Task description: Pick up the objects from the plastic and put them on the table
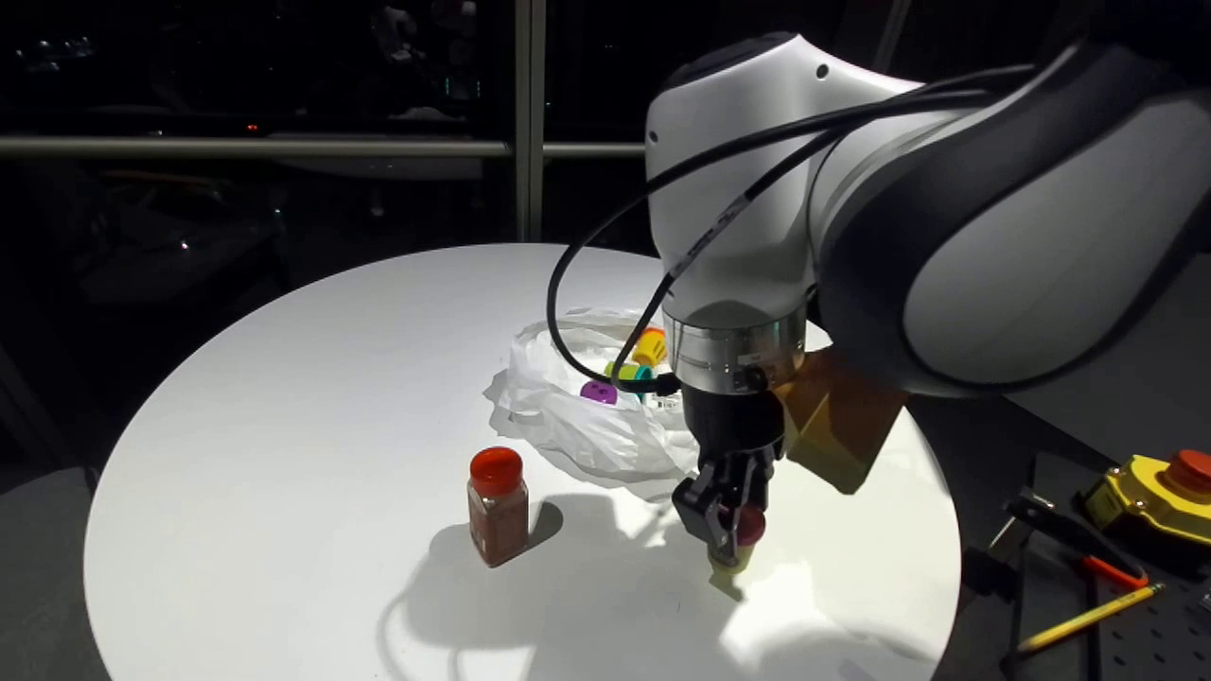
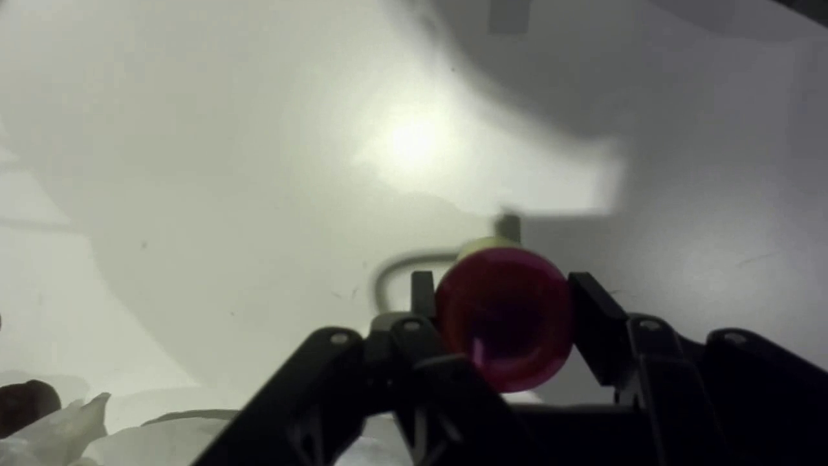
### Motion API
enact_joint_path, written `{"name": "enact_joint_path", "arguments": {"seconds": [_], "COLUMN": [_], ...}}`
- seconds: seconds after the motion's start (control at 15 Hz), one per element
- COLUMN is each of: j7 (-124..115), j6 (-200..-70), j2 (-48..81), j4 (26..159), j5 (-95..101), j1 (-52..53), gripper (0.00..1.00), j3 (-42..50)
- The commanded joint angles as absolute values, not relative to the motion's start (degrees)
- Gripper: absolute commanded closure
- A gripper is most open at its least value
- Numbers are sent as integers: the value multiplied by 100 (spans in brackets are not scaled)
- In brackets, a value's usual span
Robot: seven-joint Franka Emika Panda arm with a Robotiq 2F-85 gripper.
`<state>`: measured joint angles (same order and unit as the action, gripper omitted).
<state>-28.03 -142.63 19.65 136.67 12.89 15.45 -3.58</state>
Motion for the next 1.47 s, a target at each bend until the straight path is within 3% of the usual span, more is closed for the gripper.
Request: {"name": "enact_joint_path", "arguments": {"seconds": [0.0, 0.13, 0.2, 0.27, 0.53, 0.93, 1.4], "j7": [-2785, -2726, -2679, -2649, -2749, -2939, -2753], "j6": [-15076, -15507, -15626, -15716, -15832, -15669, -15604], "j2": [2068, 2124, 2120, 2131, 1746, 1256, 1910], "j4": [13701, 13711, 13742, 13757, 13942, 13496, 12412], "j5": [1264, 1201, 1160, 1144, 1184, 802, 585], "j1": [1712, 1780, 1807, 1833, 1958, 1618, 1133], "gripper": [72, 72, 55, 22, 1, 0, 0], "j3": [-425, -423, -424, -413, -305, -131, 106]}}
